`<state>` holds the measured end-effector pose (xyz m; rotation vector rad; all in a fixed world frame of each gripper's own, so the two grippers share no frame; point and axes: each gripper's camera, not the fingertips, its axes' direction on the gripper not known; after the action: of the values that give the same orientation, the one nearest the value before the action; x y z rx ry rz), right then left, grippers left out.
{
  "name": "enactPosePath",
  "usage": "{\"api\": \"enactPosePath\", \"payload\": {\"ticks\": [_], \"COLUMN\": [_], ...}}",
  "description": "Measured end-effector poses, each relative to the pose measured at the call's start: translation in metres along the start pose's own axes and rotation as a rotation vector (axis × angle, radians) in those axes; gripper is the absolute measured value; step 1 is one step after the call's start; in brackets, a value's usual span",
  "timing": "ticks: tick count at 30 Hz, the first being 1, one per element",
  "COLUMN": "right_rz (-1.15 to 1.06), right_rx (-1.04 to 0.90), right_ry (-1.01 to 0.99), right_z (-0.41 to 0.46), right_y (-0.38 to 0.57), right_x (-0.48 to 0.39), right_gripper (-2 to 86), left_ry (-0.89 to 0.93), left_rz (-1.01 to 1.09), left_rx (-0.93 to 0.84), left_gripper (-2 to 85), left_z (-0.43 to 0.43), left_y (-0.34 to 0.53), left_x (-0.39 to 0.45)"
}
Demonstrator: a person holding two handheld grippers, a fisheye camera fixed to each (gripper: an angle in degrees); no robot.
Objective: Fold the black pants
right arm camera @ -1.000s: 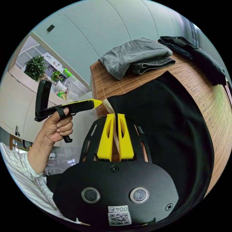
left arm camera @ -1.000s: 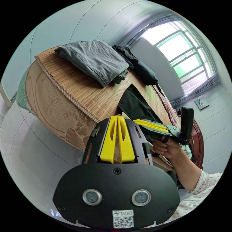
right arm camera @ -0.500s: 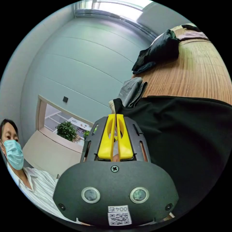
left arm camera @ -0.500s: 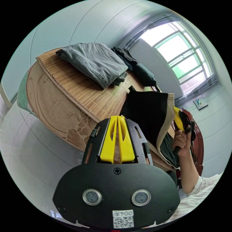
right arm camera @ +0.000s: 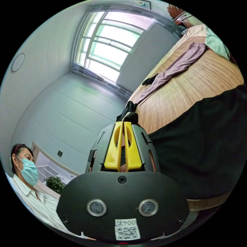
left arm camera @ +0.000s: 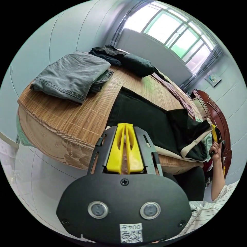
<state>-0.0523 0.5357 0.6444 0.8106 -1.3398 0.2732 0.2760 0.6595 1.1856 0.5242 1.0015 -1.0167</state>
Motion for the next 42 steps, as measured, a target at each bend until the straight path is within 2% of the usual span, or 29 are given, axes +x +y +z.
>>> {"api": "enactPosePath", "payload": {"ticks": [6, 11, 13, 16, 18, 21, 24, 32, 36, 40, 42], "right_rz": [0.061, -0.001, -0.019, -0.032, -0.013, 0.032, 0.064, 0.040, 0.039, 0.010, -0.024], "right_rx": [-0.015, -0.082, -0.100, -0.097, -0.085, -0.051, -0.025, -0.042, -0.040, -0.065, -0.090], "right_ry": [0.041, -0.018, -0.016, 0.019, 0.035, 0.034, 0.023, 0.011, -0.002, -0.010, -0.022], "right_z": [-0.040, -0.023, -0.018, -0.023, -0.033, -0.054, -0.074, -0.099, -0.106, -0.110, -0.110], "right_y": [0.008, 0.001, 0.000, 0.002, 0.004, 0.006, 0.008, 0.010, 0.012, 0.014, 0.016], "right_x": [0.032, 0.010, 0.002, -0.003, 0.002, 0.015, 0.026, 0.033, 0.034, 0.024, 0.012], "right_gripper": [-0.5, -0.6, -0.6, -0.5, -0.5, -0.5, -0.5, -0.6, -0.5, -0.5, -0.5], "left_ry": [-0.022, 0.256, 0.318, 0.317, 0.285, 0.201, 0.159, 0.118, 0.046, 0.040, 0.059], "left_rz": [0.059, 0.087, 0.191, 0.461, 0.692, 0.929, 1.052, 1.103, 1.105, 1.069, 0.992], "left_rx": [-0.047, -0.030, -0.059, -0.114, -0.143, -0.176, -0.227, -0.286, -0.299, -0.277, -0.236], "left_gripper": [0.1, 0.4, 0.8, 1.9, 2.9, 4.5, 6.8, 7.7, 4.1, 2.0, 1.4], "left_z": [0.036, 0.058, 0.074, 0.099, 0.117, 0.144, 0.172, 0.211, 0.228, 0.215, 0.192], "left_y": [-0.033, -0.042, -0.043, -0.037, -0.027, -0.011, -0.004, -0.018, -0.025, -0.056, -0.098], "left_x": [0.051, 0.107, 0.155, 0.253, 0.329, 0.404, 0.447, 0.497, 0.511, 0.511, 0.500]}}
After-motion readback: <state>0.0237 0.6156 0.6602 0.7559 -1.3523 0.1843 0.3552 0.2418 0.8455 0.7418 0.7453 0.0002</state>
